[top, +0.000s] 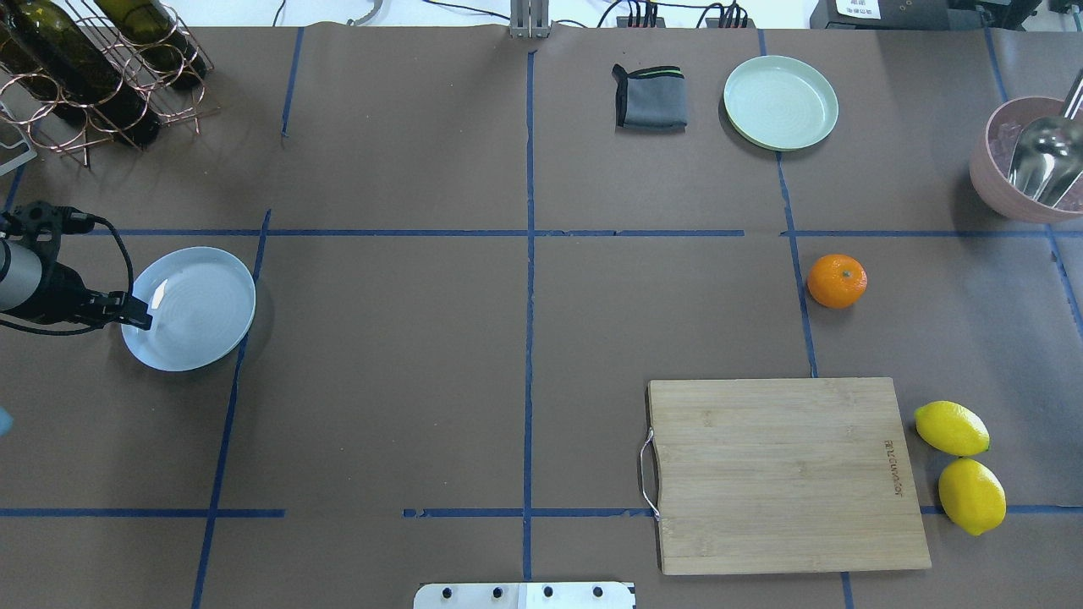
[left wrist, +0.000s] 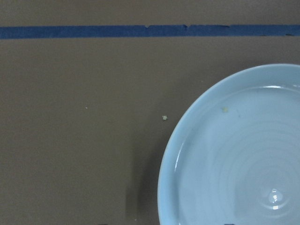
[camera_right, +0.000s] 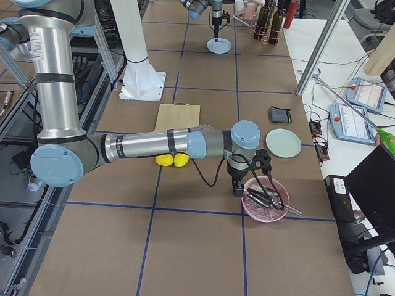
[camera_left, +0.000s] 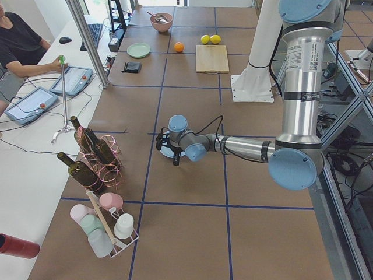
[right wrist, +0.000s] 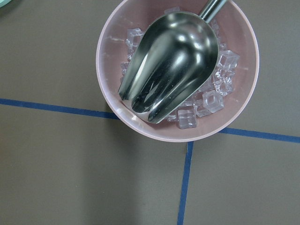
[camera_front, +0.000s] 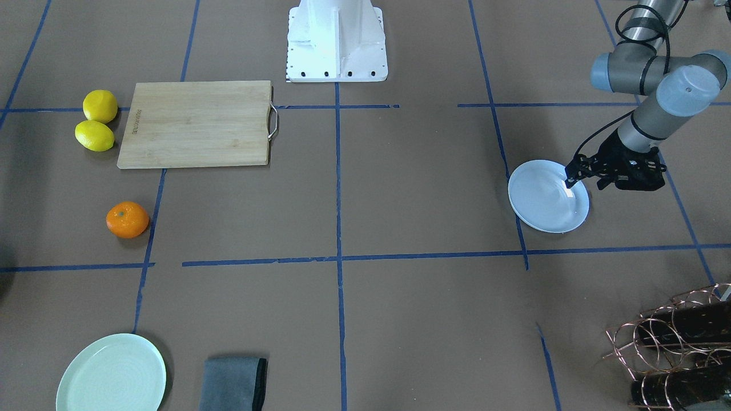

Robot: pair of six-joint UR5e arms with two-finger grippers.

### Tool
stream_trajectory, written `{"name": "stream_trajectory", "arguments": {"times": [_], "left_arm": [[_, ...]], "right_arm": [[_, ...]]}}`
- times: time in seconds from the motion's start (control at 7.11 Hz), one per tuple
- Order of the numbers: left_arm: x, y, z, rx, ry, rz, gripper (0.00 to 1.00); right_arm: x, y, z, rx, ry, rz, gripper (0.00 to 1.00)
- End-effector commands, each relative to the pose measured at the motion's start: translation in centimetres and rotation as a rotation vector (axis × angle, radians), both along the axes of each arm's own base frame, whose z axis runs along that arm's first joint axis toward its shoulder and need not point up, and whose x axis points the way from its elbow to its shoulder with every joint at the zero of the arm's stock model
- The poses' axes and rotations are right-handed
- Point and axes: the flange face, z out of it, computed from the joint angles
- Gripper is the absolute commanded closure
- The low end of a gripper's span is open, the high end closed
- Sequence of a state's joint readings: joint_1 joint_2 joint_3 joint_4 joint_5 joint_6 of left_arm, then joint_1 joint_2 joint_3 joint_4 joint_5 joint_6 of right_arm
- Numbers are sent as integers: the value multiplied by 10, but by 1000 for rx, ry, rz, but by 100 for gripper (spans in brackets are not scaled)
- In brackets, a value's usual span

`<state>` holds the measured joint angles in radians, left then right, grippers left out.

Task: Pick orange to plate
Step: 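Reach the left gripper to the rim of the light blue plate, then push the light blue plate with the left gripper toward the table center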

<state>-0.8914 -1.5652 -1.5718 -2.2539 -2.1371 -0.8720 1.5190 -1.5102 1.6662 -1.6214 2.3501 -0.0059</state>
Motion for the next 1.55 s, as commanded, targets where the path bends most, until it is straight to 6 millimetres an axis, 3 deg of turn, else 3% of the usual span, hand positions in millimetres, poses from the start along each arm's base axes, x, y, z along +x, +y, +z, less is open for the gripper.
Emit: {"name": "stream_trajectory", "arguments": {"times": [0.0,0.14,0.28,0.42,0.84,0.98,1.12,1.27,1.41], "left_arm": [[3,-2,3,-4,-3,1,64],[4,-2,2,0,2,10,100],[9,-7,-9,12,18,14,100],[11,-6,-36,43,63,24,100],[42,-29,-144,-29,268,18,100],[55,-43,-189,-54,327,-12,100],[76,-59,-244,-104,391,-57,100],[134,-34,-283,-150,429,2,100],[190,-30,-305,-198,425,14,100]], "right_arm": [[0,0,0,1,0,-1,0],[0,0,0,2,0,-2,0],[0,0,-2,5,0,-2,0],[0,0,-2,4,0,-1,0],[0,0,-3,5,-2,-1,0],[0,0,-3,5,-2,-1,0],[0,0,-7,14,-4,-1,0],[0,-1,-8,15,-1,1,0],[0,-1,-5,14,-1,2,0]]}}
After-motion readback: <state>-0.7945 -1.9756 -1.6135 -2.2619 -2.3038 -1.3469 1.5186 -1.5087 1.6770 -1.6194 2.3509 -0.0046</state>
